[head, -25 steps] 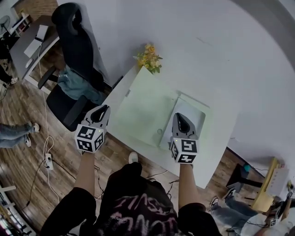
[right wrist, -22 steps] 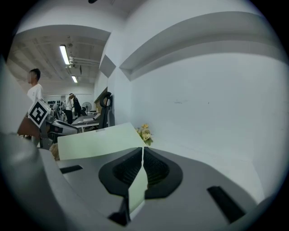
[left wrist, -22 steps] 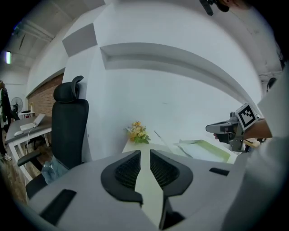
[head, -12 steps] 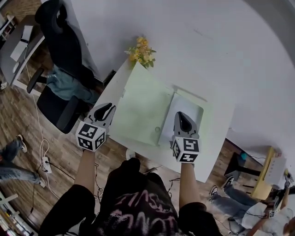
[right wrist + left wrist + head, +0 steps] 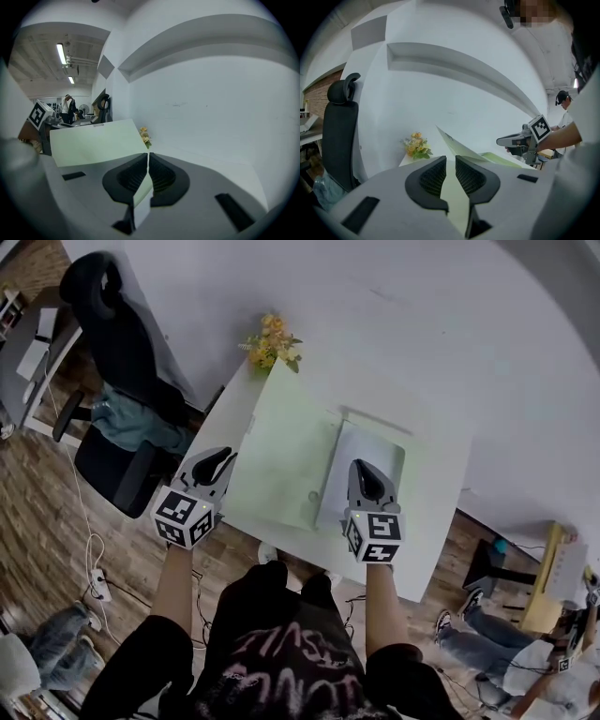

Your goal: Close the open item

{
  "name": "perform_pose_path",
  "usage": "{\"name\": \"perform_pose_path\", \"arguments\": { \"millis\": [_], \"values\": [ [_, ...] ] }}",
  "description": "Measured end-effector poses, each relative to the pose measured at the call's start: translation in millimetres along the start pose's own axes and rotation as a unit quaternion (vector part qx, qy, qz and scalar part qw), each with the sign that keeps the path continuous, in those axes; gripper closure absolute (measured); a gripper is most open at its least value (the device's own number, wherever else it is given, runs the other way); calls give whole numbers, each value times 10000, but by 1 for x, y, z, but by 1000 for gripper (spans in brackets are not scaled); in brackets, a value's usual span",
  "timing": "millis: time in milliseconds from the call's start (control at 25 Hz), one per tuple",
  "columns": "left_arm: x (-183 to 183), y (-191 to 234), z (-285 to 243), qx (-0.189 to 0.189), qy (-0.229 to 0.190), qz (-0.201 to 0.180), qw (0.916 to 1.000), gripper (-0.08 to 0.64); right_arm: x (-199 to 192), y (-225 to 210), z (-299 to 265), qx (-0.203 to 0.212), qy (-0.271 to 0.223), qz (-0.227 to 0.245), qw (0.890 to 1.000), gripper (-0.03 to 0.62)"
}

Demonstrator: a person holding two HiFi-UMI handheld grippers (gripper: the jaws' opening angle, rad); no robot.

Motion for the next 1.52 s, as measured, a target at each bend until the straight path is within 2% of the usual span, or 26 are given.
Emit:
{"name": "perform_pose_path", "arguments": {
  "millis": [280, 480, 880, 1520],
  "values": [
    [9, -34, -5, -143, -21, -118, 9998, 491, 3, -20, 21, -27, -117, -15, 9999, 565],
    [16, -60, -15, -206, -135, -64, 9997, 492, -3, -45, 39, -98, -166, -21, 9998, 565],
    [30, -123, -39, -315, -181, -321, 9988, 495, -23, -90, 71, -107, -265, -171, 9994, 565],
    [36, -208, -102, -836, 124, -853, 9928, 495, -56, -165, 112, -397, -321, -572, 9971, 566]
  ]
}}
Point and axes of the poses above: the fingertips, and each gripper's own axes: z backward along the fingers, y to its left, x out of its top, the point moved 1 cm from there along z, backward along the fingers, and after that the axes turned 2 degrees about z, right-handed, at the moved point
